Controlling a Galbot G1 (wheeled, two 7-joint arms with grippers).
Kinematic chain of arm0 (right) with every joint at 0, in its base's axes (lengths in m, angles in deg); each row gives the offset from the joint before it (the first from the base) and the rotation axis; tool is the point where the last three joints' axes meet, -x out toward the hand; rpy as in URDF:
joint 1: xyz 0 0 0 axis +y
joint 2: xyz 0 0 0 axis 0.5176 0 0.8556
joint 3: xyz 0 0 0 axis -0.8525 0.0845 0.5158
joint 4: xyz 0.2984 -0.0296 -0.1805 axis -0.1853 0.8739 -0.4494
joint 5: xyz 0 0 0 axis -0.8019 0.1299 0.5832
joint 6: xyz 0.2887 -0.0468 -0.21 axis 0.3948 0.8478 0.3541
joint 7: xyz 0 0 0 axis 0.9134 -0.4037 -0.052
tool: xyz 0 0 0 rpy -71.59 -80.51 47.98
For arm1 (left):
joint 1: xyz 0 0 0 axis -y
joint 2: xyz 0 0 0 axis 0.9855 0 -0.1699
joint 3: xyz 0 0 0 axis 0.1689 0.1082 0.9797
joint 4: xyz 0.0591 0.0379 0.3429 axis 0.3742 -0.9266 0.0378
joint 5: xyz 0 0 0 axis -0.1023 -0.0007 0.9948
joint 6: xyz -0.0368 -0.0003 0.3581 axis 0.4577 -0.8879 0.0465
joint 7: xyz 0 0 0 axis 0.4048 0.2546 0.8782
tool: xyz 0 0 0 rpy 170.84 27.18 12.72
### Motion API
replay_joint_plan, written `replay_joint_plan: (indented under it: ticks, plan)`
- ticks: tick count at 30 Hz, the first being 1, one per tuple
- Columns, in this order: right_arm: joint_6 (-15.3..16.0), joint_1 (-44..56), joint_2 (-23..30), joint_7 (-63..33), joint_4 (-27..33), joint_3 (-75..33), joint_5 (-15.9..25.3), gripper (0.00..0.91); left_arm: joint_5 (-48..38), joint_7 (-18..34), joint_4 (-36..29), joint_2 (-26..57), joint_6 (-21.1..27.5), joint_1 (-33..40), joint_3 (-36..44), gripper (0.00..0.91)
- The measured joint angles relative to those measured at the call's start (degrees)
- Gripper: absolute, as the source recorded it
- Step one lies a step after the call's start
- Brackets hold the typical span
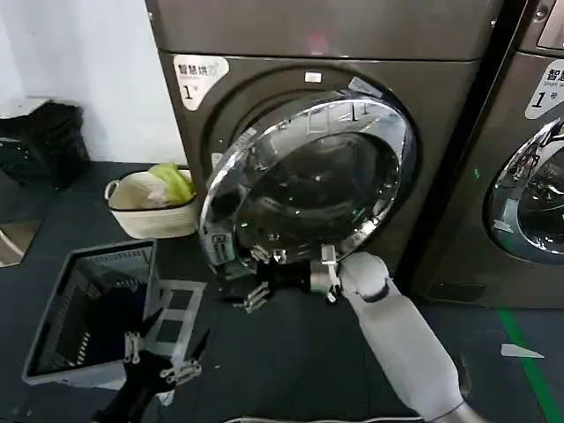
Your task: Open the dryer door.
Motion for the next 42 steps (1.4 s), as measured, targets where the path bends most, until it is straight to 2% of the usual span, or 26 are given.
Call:
replay_joint_plan:
  ticks: [13, 25, 35, 42]
  plan:
    - [-1.3, 2.6, -1.5, 2.5, -2.0, -1.6, -0.1, 0.907, -4.9, -1.0, 0.2, 0.8, 1.2, 1.4, -3.1, 0.907]
    - [-2.1, 4.4, -3.2, 4.4, -3.4, -2.4, -1.2, 0.907, -12.7, -1.2, 3.3, 5.5, 4.2, 5.9, -10.7, 0.907]
    - [-2.7, 5.7, -5.0, 6.2, -4.4, -3.7, -2.3, 0.907, -20.4, -2.2, 8.9, 13.3, 5.3, 13.8, -13.2, 0.907]
    - [-2.9, 7.0, -6.6, 7.6, -5.4, -4.7, -3.3, 0.907, -27.2, -2.4, 14.2, 20.7, 4.2, 21.3, -8.4, 0.907]
